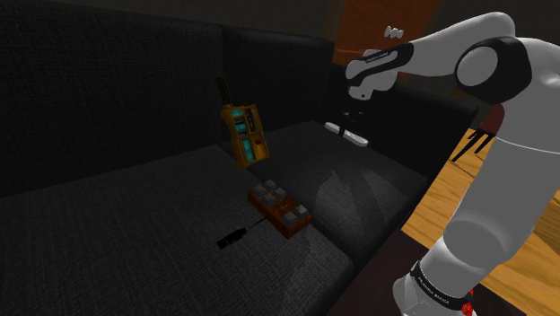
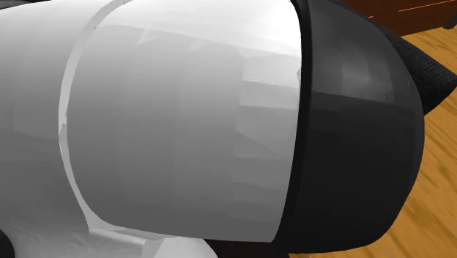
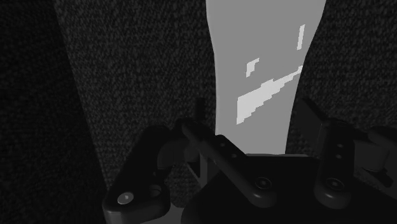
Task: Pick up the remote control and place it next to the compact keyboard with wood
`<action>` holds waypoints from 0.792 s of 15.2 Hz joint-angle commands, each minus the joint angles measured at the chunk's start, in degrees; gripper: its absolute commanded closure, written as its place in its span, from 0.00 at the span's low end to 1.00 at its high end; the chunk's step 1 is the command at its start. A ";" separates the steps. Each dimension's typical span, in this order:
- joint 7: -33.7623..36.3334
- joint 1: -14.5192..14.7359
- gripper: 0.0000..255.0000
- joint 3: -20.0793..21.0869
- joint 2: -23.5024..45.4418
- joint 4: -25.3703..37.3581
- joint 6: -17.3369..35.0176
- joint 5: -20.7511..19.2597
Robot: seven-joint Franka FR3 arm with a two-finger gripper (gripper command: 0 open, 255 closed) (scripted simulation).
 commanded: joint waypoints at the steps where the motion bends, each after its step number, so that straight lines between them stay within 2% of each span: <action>1: 0.21 0.02 1.00 -0.06 -0.58 0.94 -1.48 -0.27; 12: 1.12 0.05 1.00 -0.24 -2.38 7.23 -9.43 -1.15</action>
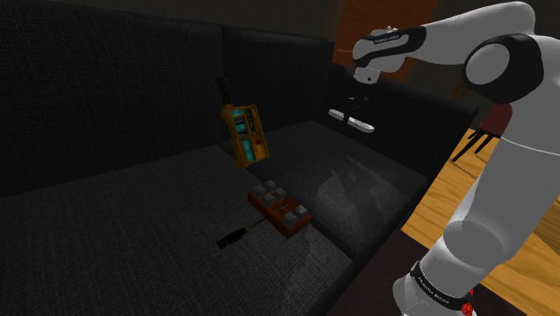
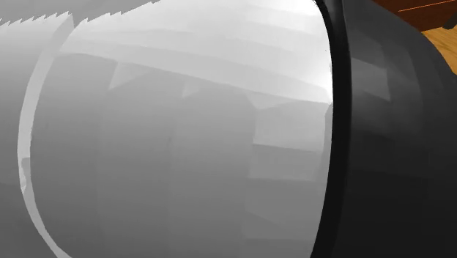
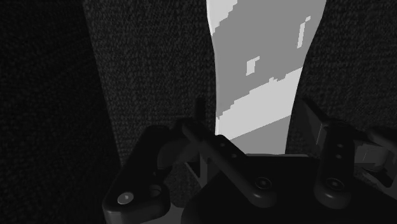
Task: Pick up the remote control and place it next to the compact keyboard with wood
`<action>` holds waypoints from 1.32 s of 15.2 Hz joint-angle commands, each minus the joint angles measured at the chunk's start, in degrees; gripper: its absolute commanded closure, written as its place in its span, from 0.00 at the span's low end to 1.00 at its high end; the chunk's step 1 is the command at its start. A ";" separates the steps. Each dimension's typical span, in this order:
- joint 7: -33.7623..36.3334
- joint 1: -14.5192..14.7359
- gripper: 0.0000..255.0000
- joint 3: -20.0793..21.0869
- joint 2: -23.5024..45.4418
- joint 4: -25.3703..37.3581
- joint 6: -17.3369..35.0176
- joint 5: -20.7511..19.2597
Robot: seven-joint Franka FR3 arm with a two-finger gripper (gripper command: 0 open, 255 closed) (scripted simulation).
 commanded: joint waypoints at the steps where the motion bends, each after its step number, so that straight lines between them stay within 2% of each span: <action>1: 0.06 -0.05 1.00 -0.04 -0.05 1.37 -1.42 -0.05; 2: 0.11 -0.06 1.00 -0.05 -0.10 1.85 -1.95 -0.08; 12: 13.99 7.37 1.00 6.11 -8.72 -8.62 1.16 -2.28; 20: 24.99 12.65 1.00 11.87 -11.50 -11.99 2.48 -2.27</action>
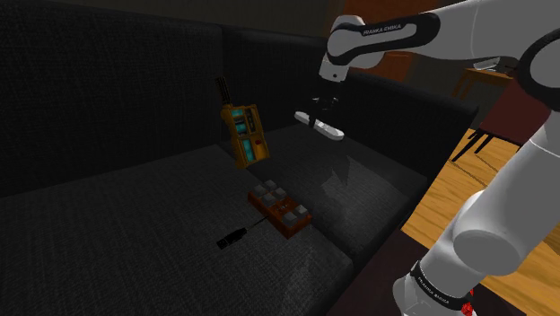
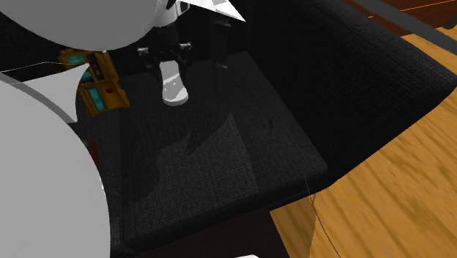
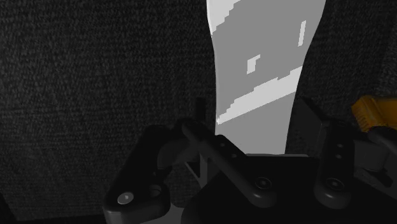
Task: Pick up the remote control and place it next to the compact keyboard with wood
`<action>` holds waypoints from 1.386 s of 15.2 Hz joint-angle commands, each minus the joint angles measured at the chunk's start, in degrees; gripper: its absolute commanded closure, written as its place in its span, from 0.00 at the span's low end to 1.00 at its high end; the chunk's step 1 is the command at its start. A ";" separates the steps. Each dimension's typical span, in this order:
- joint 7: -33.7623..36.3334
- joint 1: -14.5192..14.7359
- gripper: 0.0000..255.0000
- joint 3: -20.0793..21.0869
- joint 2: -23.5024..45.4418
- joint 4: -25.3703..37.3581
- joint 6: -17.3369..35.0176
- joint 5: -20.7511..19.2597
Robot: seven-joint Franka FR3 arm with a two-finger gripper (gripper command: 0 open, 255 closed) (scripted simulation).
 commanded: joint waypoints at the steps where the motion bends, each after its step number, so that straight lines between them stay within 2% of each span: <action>1: 3.10 1.45 1.00 1.62 -0.59 -0.88 0.52 0.07; 11: 16.57 7.91 1.00 8.82 1.54 1.46 1.21 0.57; 21: 29.84 14.55 1.00 15.09 9.04 10.57 0.42 -0.49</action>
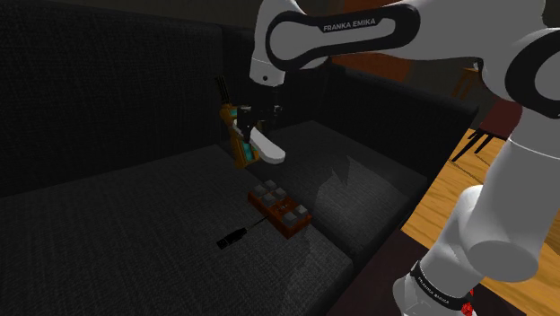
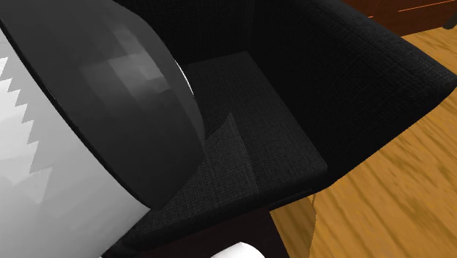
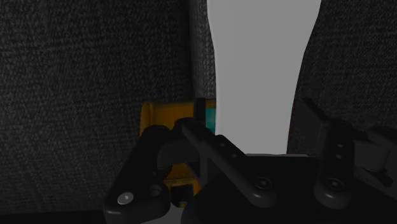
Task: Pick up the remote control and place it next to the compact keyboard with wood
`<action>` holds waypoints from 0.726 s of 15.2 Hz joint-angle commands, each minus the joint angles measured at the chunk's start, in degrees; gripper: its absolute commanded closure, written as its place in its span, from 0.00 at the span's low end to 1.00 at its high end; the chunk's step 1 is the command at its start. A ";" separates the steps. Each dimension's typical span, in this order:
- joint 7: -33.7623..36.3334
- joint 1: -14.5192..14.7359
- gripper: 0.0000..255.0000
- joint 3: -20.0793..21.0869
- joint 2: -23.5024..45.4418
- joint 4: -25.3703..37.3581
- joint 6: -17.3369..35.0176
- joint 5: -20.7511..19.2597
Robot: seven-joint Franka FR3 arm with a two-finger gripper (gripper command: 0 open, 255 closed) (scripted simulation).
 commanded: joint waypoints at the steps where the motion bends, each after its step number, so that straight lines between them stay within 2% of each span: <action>1: 2.97 1.57 1.00 1.26 2.04 2.66 -0.35 -0.46; 6: 9.36 5.34 1.00 3.59 8.07 10.55 -1.96 -2.06; 11: 15.36 9.68 1.00 5.24 15.65 21.11 -4.82 -4.20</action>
